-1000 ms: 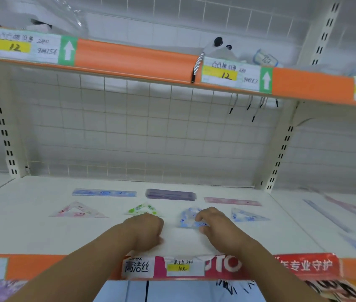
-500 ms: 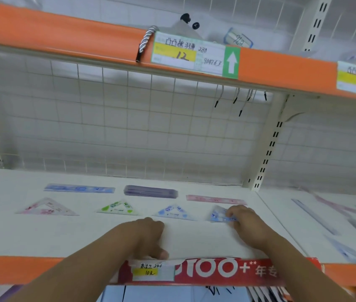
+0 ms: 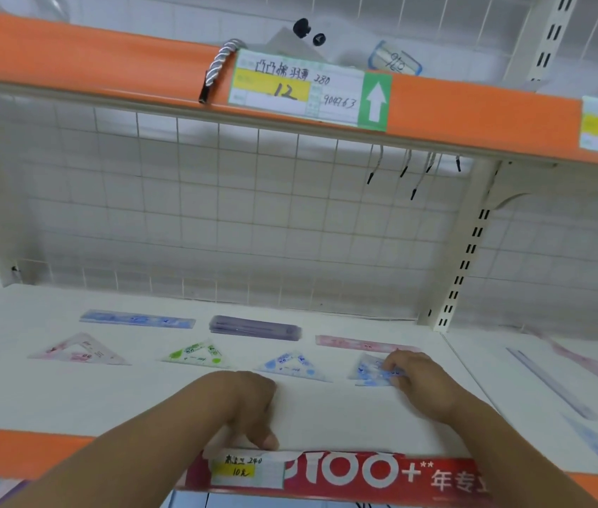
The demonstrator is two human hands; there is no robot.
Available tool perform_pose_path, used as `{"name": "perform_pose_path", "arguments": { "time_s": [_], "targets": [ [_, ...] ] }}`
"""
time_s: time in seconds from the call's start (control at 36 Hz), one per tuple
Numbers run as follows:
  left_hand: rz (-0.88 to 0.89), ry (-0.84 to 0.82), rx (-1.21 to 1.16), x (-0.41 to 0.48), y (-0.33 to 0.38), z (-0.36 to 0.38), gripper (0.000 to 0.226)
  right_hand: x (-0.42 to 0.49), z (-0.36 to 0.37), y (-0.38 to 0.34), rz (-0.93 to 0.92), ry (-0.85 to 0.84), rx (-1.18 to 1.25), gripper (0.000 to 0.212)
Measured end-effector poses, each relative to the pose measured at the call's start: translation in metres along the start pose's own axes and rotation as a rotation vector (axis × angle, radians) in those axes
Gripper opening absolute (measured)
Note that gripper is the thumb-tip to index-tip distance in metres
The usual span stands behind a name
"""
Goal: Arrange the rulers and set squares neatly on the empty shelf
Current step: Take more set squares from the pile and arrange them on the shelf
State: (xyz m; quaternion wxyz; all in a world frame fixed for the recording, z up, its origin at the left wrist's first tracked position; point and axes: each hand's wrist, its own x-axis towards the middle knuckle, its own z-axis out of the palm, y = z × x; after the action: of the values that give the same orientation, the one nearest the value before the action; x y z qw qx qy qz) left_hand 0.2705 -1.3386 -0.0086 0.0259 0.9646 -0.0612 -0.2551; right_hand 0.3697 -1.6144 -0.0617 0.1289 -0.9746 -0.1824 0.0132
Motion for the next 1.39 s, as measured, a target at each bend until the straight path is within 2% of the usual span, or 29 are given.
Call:
{"name": "perform_pose_path", "arguments": {
  "time_s": [0.36,0.61,0.83,0.89,0.94,1.0,1.11,1.39],
  "targets": [
    [-0.022,-0.032,0.065,0.006,0.002,-0.002,0.057,-0.005,-0.003,0.008,-0.01,-0.005,-0.004,0.012],
    [-0.027,-0.042,0.085,0.007,0.003,-0.003,0.056,-0.007,-0.002,0.005,0.022,-0.016,0.009,0.019],
    [-0.015,-0.016,0.067,0.008,0.0,0.002,0.056,-0.014,-0.004,-0.029,-0.026,0.135,-0.087,0.014],
    [-0.008,-0.003,0.062,0.007,-0.001,0.002,0.055,-0.021,-0.003,-0.047,-0.024,0.124,-0.122,0.031],
    [0.001,0.016,0.046,0.006,-0.001,0.004,0.053,-0.028,-0.002,-0.063,-0.024,0.108,-0.141,0.042],
    [0.014,0.066,0.024,0.005,-0.001,0.006,0.05,-0.034,0.0,-0.075,-0.02,0.092,-0.172,0.045],
    [0.037,0.193,0.053,0.001,0.003,0.011,0.042,-0.045,0.001,-0.089,0.019,0.067,-0.184,0.046],
    [0.063,0.359,0.094,-0.027,0.004,0.012,0.031,-0.083,-0.012,-0.101,0.157,0.091,-0.141,0.042]
  ]
}}
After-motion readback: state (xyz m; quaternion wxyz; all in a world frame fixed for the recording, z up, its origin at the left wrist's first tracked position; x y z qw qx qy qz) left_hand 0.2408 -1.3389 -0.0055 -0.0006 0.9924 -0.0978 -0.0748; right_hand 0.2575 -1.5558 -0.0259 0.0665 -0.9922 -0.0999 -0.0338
